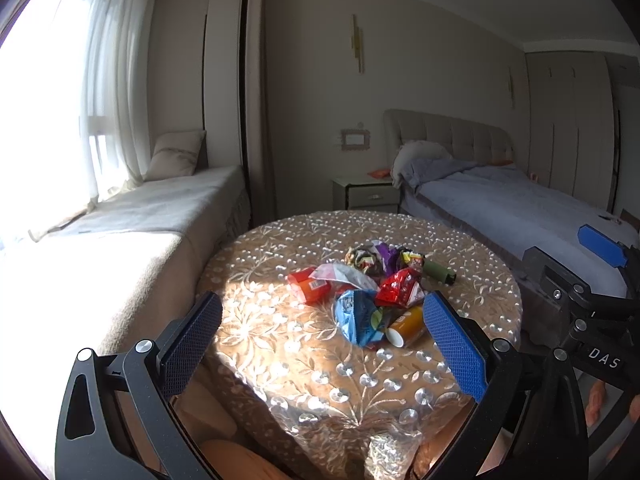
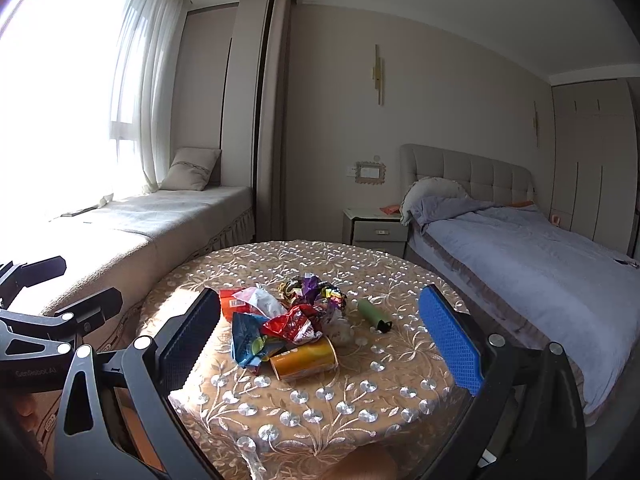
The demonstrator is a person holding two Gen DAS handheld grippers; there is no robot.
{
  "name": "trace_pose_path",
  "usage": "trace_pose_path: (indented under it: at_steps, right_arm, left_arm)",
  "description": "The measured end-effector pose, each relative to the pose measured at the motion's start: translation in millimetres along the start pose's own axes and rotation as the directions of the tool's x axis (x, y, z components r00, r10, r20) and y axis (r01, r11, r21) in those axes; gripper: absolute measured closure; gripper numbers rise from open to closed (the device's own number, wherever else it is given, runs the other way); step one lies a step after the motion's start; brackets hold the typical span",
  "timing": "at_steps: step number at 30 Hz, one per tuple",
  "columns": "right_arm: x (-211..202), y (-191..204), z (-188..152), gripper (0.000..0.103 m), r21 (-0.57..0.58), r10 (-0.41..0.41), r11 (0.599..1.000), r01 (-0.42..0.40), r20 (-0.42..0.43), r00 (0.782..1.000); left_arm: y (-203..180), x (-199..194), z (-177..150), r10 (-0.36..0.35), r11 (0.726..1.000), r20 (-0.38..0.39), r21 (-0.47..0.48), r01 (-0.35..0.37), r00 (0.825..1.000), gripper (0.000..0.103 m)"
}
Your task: Collect trash
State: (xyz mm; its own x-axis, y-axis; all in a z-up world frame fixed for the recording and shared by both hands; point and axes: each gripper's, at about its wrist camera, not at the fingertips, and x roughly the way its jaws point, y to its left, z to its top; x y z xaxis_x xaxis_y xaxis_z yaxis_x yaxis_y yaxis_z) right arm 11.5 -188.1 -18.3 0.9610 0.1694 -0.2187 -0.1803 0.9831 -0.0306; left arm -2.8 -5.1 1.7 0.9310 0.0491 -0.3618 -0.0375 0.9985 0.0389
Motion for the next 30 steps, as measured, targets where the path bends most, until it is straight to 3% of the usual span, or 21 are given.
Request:
trace_pose_path:
  at_steps: [30]
  right_arm:
    - [14,-6,-3,0.004,0.002,0.013,1.000,-0.013,-0.008,1.000]
  left_arm:
    - [-6,18,1,-0.005,1.000,-0.038,0.001,0.005,0.999,0.005]
